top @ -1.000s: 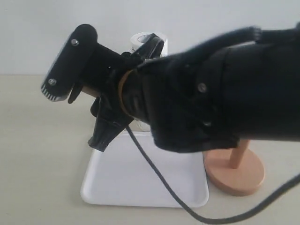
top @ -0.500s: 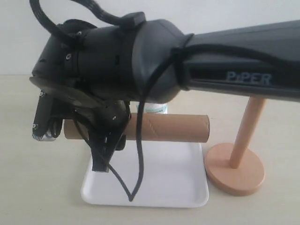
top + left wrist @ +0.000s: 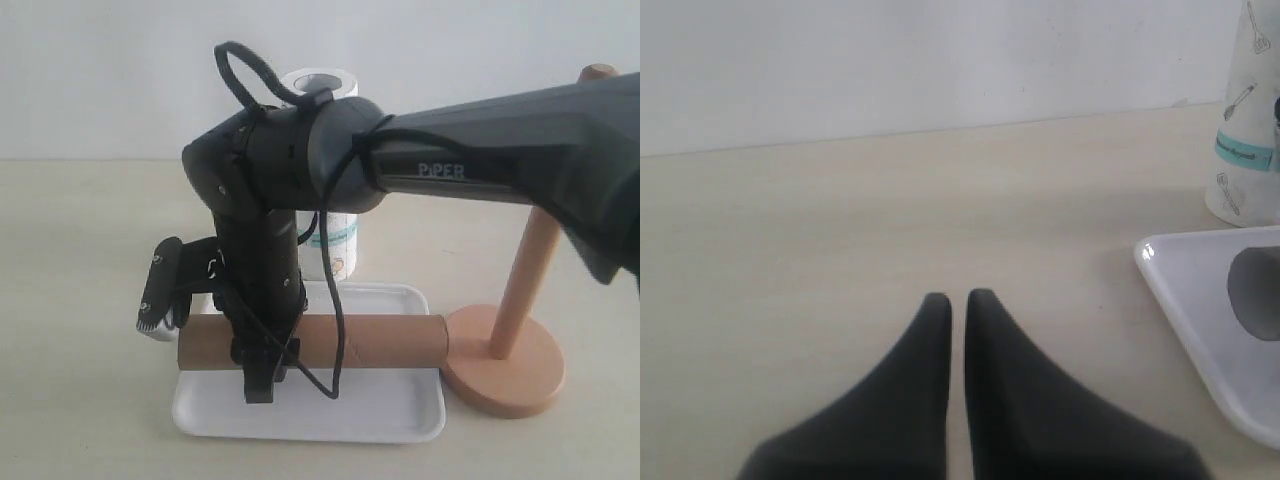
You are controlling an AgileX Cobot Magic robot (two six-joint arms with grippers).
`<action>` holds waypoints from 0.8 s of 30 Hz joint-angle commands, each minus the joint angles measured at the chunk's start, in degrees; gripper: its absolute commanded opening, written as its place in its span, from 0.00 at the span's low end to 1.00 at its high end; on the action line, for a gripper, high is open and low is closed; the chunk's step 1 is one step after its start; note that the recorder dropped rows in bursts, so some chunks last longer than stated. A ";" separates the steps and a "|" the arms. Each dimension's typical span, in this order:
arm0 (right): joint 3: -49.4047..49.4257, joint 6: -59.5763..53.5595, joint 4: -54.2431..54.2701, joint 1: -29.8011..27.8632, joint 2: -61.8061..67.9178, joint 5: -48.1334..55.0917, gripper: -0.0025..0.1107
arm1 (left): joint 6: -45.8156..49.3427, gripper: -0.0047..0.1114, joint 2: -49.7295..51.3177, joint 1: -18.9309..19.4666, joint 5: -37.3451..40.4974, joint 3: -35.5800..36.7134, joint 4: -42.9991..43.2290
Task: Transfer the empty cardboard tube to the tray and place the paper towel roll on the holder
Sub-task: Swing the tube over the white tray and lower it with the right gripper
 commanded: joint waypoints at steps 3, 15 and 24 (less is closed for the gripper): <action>-0.20 -0.35 -0.13 -0.18 0.22 -2.88 0.02 | -0.01 0.08 -0.15 0.14 -0.08 0.20 0.05; -0.20 1.06 1.64 -0.18 0.22 -2.37 0.65 | -0.01 0.08 -0.15 0.14 -0.08 0.20 0.05; -0.20 2.35 1.26 -0.18 -0.17 1.79 0.54 | -0.01 0.08 -0.15 0.14 -0.08 0.20 0.05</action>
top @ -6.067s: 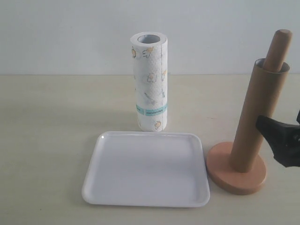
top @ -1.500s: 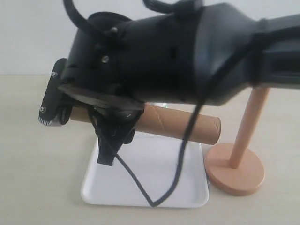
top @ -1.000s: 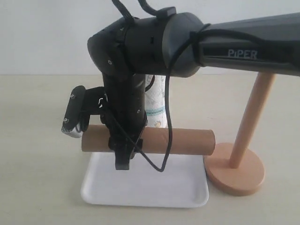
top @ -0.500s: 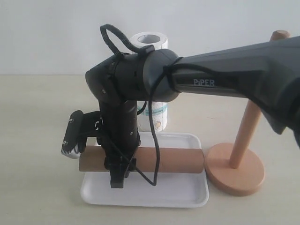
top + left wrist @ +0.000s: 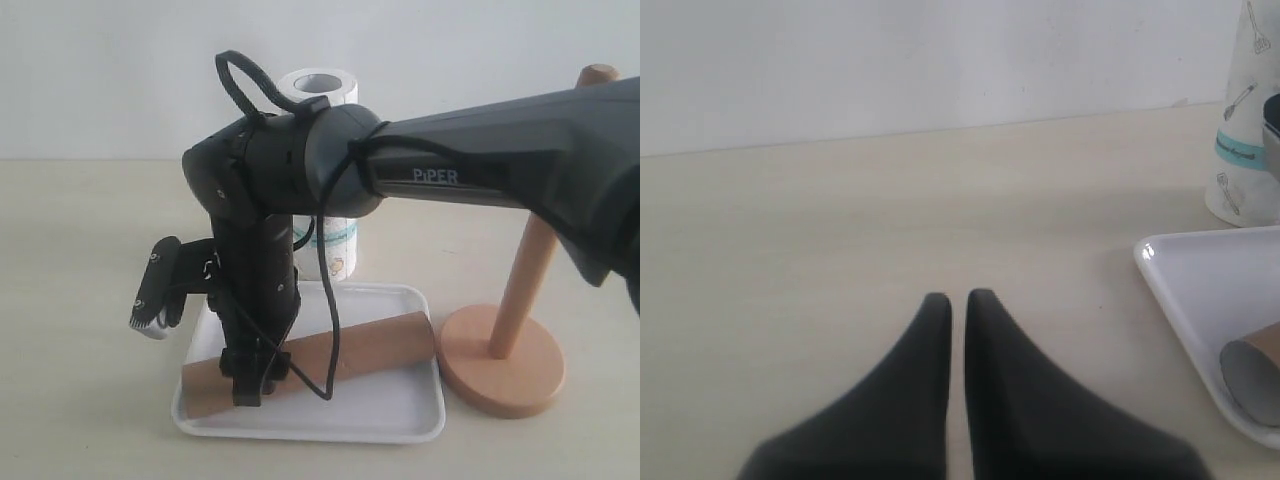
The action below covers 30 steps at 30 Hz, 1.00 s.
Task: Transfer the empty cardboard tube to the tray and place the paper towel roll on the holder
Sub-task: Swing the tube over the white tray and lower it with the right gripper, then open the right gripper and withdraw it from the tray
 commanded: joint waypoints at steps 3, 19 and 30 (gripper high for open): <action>-0.20 0.46 -1.29 -0.18 -2.30 5.88 0.41 | -0.01 0.08 -0.15 0.14 -0.08 0.20 0.05; -0.20 6.30 4.37 -0.18 -15.09 10.37 0.02 | -0.01 0.08 -0.15 0.14 -0.08 0.20 0.05; 11.23 7.39 13.96 -0.06 -30.99 10.37 0.02 | -0.01 0.08 -0.15 0.14 -0.08 0.20 0.05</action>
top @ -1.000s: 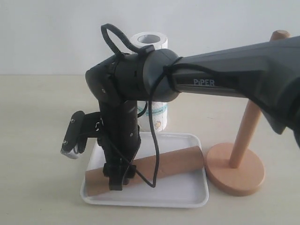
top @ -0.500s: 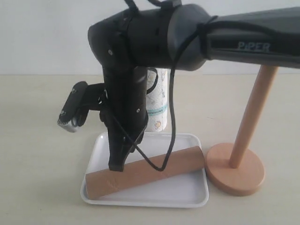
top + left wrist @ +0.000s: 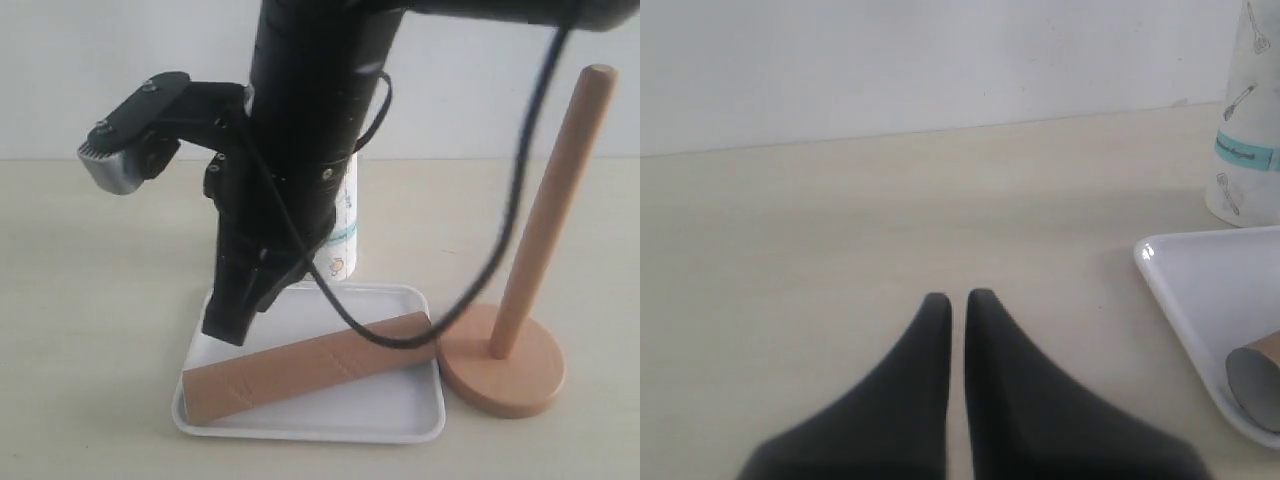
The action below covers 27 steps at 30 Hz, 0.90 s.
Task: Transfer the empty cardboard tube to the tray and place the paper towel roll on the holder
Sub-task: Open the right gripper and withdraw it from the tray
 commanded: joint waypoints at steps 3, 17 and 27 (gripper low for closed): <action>14.27 0.90 2.81 -0.06 -14.65 0.60 0.02 | -0.01 0.08 -0.15 0.14 -0.08 0.20 0.05; 42.95 16.82 -9.54 -0.17 -51.97 -13.14 0.02 | -0.01 0.08 -0.15 0.14 -0.08 0.20 0.05; 54.46 57.58 -60.42 -0.17 -64.77 -11.20 0.02 | -0.01 0.08 -0.15 0.14 -0.08 0.20 0.05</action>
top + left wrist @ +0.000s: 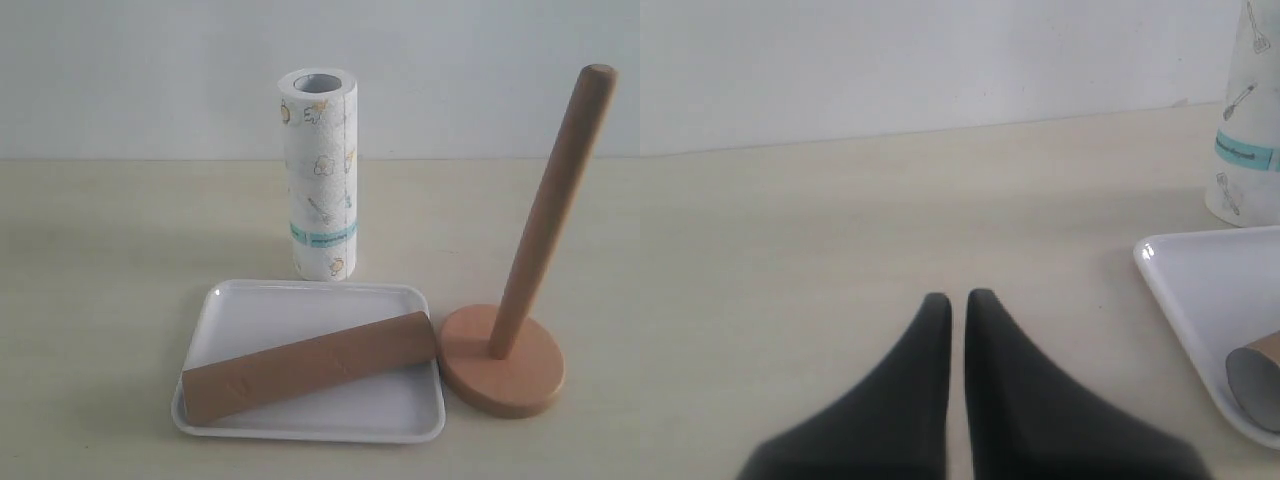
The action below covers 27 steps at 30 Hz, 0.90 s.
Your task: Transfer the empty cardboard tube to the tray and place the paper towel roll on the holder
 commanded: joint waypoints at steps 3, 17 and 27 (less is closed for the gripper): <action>6.12 11.33 -15.00 -0.17 -5.37 -1.93 0.02 | -0.01 0.08 -0.15 0.14 -0.08 0.20 0.05; 7.42 26.84 -17.38 -0.17 -13.17 -0.65 0.02 | -0.01 0.08 -0.15 0.14 -0.08 0.20 0.05; 7.42 28.11 -16.98 -0.17 -13.17 -1.44 0.02 | -0.01 0.08 -0.15 0.14 -0.08 0.20 0.05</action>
